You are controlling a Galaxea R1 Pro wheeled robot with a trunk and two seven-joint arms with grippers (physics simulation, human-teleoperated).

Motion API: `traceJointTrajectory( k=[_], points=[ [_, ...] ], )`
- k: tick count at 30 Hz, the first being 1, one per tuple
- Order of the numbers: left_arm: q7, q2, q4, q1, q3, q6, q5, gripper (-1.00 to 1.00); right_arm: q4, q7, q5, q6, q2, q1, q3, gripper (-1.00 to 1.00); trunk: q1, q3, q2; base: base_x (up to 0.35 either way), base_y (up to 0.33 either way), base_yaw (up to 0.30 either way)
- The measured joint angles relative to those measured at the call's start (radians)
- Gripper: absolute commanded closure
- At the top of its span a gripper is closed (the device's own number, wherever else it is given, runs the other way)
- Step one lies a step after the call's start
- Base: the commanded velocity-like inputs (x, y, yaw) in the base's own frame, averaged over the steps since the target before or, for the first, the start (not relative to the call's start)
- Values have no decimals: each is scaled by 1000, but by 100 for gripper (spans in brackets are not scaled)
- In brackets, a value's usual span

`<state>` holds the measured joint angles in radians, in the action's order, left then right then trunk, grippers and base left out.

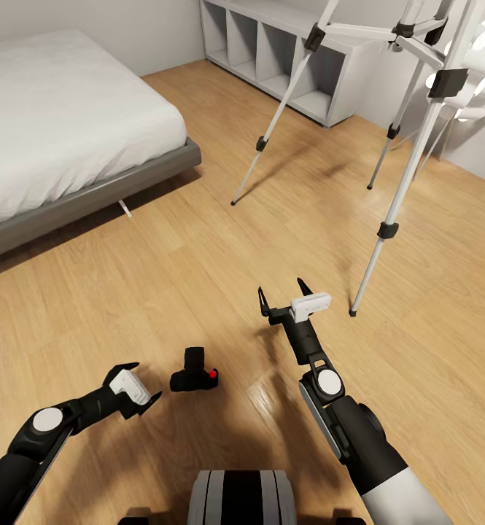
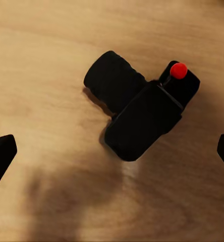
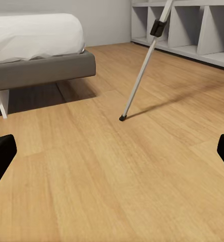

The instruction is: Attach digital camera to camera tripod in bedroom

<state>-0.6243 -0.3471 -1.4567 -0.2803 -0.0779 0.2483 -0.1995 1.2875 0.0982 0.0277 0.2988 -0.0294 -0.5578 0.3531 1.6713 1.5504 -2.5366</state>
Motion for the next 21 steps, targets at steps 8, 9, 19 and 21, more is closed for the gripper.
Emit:
traceJointTrajectory(
  k=[8,9,19,21],
  points=[
    [-17,-7,-5,0,-4,4,-1,-100,0,0,0,0,0,0,0,-100,0,0,0,0,0,0],
    [-25,-8,-2,0,-4,4,-1,-100,0,0,0,0,0,0,0,-100,0,0,0,0,0,0],
    [-93,-19,95,-46,-2,-41,-29,-100,0,0,0,0,0,0,1,-100,0,0,0,0,0,0],
    [-96,-16,117,-67,-3,-53,-69,-100,0,0,0,0,0,0,1,-100,0,0,0,0,0,0]
  ],
)
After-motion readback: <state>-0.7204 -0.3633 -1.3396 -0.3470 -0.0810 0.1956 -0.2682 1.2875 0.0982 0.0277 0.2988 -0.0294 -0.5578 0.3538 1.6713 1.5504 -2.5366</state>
